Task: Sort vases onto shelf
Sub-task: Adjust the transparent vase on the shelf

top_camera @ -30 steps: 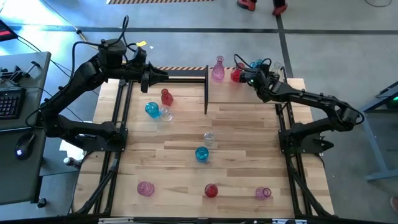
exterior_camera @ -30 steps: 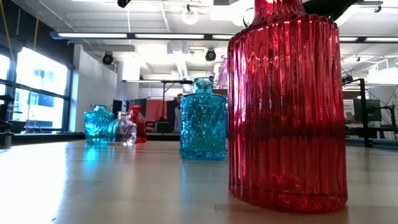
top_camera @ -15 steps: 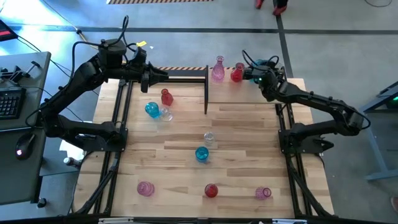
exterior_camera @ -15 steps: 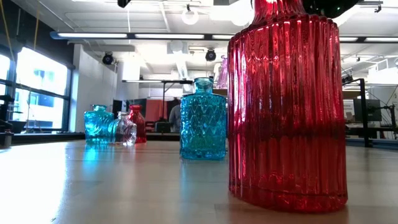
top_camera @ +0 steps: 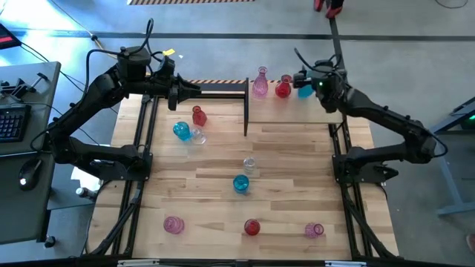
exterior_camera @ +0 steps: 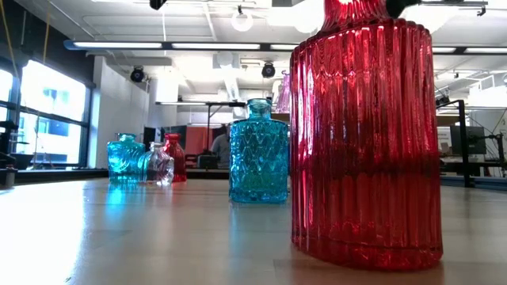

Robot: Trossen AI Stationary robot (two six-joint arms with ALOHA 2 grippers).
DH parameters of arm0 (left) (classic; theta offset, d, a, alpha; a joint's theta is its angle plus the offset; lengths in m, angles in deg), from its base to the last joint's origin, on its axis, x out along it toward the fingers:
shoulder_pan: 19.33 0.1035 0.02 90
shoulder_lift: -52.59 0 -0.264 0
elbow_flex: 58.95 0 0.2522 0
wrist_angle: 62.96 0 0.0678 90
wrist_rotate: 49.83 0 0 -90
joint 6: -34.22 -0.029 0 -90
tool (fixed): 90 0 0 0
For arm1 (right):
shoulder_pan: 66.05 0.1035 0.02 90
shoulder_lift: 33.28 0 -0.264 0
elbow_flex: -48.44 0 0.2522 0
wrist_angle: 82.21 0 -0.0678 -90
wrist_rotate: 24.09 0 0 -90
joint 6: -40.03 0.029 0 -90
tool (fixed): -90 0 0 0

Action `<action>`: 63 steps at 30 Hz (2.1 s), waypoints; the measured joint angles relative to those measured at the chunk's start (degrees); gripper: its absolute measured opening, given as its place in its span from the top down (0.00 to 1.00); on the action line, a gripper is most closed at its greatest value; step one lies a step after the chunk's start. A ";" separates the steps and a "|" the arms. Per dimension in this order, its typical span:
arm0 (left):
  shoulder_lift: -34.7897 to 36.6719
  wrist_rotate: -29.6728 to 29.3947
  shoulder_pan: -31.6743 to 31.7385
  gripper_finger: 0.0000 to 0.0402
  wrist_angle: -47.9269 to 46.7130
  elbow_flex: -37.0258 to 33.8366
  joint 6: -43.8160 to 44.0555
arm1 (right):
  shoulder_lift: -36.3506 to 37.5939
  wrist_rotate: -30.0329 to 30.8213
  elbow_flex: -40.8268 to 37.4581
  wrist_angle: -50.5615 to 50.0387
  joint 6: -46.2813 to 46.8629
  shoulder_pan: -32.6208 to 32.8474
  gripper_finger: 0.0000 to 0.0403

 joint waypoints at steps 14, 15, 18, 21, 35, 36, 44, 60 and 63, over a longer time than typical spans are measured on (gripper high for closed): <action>0.00 0.00 0.00 0.68 0.00 0.00 0.00 | 0.00 -12.94 16.71 -42.71 14.10 0.00 0.26; 0.00 0.00 -0.02 0.68 0.00 0.00 0.00 | 0.00 -14.12 17.08 -44.97 15.49 0.00 0.26; 0.00 0.00 0.00 0.68 0.01 0.00 0.00 | -0.05 -16.20 17.19 -50.04 18.78 0.00 0.27; 0.00 0.00 -0.02 0.68 0.00 0.00 0.00 | -0.39 -16.80 17.19 -53.95 21.69 0.00 0.27; 0.00 0.00 0.00 0.68 0.00 0.00 0.00 | -3.39 -16.82 17.17 -61.37 29.35 -0.46 0.42; 0.01 0.00 -0.02 0.68 0.02 0.00 0.00 | -3.85 -16.80 17.17 -61.73 29.61 -0.64 0.44; 0.01 0.00 -0.02 0.68 0.01 0.00 0.00 | -7.24 -16.47 17.15 -62.83 30.58 -2.63 0.60; 0.00 0.00 0.00 0.68 0.01 0.00 0.00 | -8.16 -19.91 17.10 -55.98 23.11 -10.37 0.89; 0.01 0.00 0.00 0.68 0.00 0.00 0.00 | -8.15 -20.50 17.10 -54.74 22.13 -11.53 0.92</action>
